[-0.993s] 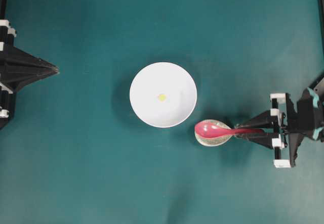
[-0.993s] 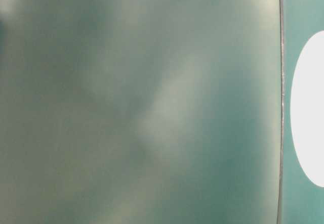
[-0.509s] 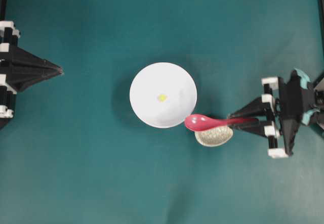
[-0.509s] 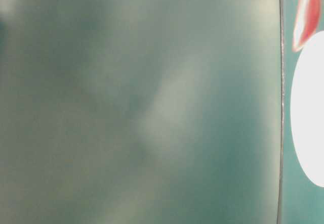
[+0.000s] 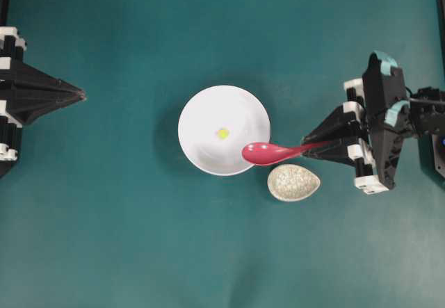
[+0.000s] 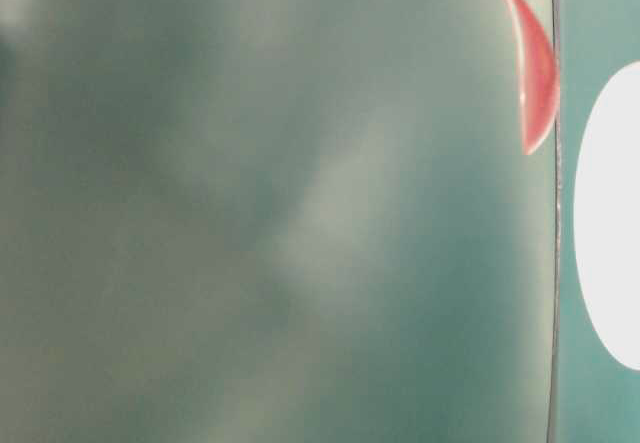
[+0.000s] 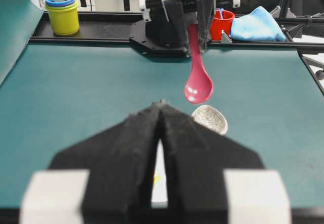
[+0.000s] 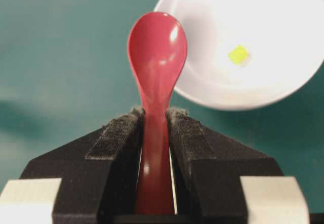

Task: Scoop the yellow hexagonal prism block from the bowl with a spoon using the right arm.

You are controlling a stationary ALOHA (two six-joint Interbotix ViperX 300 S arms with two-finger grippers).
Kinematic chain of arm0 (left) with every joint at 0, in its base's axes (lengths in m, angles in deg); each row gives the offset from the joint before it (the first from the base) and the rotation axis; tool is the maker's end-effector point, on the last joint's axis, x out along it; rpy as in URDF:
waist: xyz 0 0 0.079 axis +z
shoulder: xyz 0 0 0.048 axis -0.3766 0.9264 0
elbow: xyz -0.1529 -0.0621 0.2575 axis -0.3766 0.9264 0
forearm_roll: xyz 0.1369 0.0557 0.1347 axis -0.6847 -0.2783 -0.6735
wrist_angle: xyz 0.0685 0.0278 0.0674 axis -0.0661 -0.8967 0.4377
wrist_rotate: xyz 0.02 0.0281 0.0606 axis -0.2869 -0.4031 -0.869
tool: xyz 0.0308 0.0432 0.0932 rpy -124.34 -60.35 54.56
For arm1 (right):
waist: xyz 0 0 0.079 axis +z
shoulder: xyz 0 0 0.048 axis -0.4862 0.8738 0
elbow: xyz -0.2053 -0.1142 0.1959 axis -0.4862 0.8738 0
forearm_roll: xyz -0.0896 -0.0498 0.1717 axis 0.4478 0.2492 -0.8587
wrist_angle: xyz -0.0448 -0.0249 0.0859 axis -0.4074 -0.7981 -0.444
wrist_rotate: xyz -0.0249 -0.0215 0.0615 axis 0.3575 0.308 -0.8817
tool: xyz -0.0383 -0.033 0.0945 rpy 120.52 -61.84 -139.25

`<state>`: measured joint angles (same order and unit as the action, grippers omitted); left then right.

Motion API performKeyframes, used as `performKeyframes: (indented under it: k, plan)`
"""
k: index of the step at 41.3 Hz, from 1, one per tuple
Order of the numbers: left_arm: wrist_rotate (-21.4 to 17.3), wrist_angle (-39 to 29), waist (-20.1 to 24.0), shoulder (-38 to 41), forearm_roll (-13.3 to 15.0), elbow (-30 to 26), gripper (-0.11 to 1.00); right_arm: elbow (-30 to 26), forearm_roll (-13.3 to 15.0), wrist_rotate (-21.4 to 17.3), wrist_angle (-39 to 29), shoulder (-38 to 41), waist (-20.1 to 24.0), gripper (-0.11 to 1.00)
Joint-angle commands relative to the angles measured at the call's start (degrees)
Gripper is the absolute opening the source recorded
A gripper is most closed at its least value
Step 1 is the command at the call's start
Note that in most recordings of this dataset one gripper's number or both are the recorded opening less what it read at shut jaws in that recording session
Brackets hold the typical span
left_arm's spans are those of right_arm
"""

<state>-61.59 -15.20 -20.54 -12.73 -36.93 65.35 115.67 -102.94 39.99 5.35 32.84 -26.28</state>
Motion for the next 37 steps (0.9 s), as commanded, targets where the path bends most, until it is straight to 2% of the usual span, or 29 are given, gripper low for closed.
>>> performKeyframes:
  k: [1,21,37]
  plan:
    - [0.3,0.4,0.2,0.3,-0.2,-0.8,0.00,-1.9,1.0,0.2,-0.7,-0.3,-1.1,0.22]
    - [0.4,-0.6,0.2,0.3,-0.2,-0.8,0.00,-5.1,3.9,0.1,-8.8,1.2,-6.2,0.22]
    - [0.4,-0.6,0.2,0.2,-0.2,-0.9,0.00,-10.1,8.4,0.0,-15.0,6.0,-7.0,0.22]
